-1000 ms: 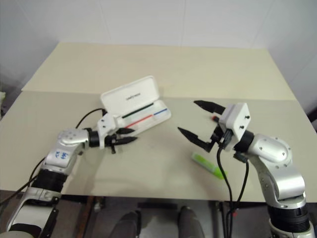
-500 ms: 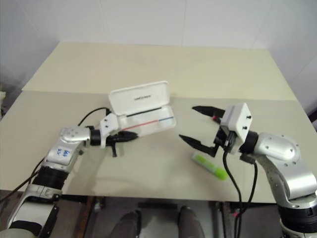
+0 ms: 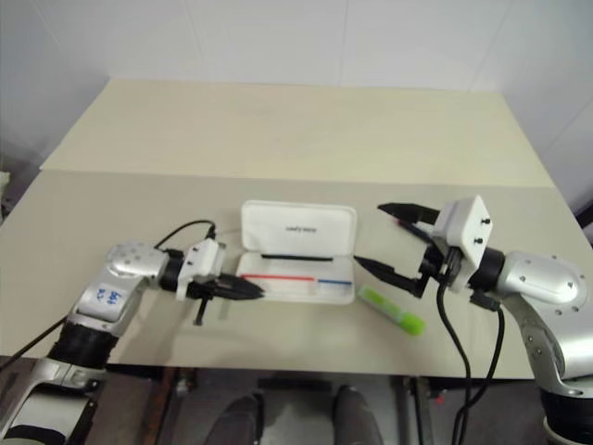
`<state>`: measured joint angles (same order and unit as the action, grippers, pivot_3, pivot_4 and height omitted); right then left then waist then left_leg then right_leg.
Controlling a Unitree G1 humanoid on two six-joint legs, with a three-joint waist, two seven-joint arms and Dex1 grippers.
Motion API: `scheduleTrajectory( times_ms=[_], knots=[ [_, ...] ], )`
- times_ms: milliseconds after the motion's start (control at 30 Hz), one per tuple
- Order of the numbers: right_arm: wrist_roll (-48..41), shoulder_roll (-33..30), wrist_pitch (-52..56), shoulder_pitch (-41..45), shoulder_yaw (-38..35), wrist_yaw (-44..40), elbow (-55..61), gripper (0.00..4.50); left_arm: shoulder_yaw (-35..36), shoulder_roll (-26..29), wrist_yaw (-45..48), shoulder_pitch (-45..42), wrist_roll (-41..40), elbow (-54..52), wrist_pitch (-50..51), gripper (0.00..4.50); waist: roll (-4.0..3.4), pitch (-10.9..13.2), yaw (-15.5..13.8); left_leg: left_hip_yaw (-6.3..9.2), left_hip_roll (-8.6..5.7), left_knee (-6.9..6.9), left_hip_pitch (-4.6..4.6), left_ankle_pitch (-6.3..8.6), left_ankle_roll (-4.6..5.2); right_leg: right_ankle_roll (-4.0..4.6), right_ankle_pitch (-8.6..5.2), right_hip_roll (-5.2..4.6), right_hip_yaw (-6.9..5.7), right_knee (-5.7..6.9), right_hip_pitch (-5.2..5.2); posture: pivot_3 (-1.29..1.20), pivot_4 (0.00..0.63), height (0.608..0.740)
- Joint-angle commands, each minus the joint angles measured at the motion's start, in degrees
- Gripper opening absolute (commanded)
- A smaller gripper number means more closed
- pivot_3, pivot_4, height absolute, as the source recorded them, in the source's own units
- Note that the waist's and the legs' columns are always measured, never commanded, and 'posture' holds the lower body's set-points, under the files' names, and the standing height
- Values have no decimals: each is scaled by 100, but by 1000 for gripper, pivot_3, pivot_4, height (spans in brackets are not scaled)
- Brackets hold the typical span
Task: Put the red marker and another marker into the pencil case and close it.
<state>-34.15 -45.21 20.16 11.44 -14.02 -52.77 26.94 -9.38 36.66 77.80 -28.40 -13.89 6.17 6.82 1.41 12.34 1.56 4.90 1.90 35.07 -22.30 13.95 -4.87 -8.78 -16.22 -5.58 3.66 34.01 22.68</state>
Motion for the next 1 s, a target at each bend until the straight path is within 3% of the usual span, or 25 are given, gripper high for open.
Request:
scheduleTrajectory(
  times_ms=[33,500,600,1000],
  knots=[
    [-115,-62,30,-10,-181,85,272,4500,24,66,84,18,-52,-168,-213,62,0,0,-3,0,0,2,-1,0,0,3,-1,0,0,0,0,0,150,740],
    [-176,-48,131,-73,-243,262,417,4500,-77,-125,-326,-114,16,-140,133,62,0,0,-8,0,0,5,-2,0,0,-1,1,0,0,1,-1,0,150,740],
    [-172,-30,112,-78,-230,268,372,4500,6,-153,-311,-117,-125,-235,234,661,0,0,-8,1,0,5,-1,0,0,-1,1,0,0,1,-1,0,150,740],
    [-93,83,-51,24,-82,161,18,4500,629,37,-279,99,-1258,-1188,1265,4481,0,0,3,1,0,4,1,0,0,-2,1,0,0,4,-1,0,150,740]
  ],
)
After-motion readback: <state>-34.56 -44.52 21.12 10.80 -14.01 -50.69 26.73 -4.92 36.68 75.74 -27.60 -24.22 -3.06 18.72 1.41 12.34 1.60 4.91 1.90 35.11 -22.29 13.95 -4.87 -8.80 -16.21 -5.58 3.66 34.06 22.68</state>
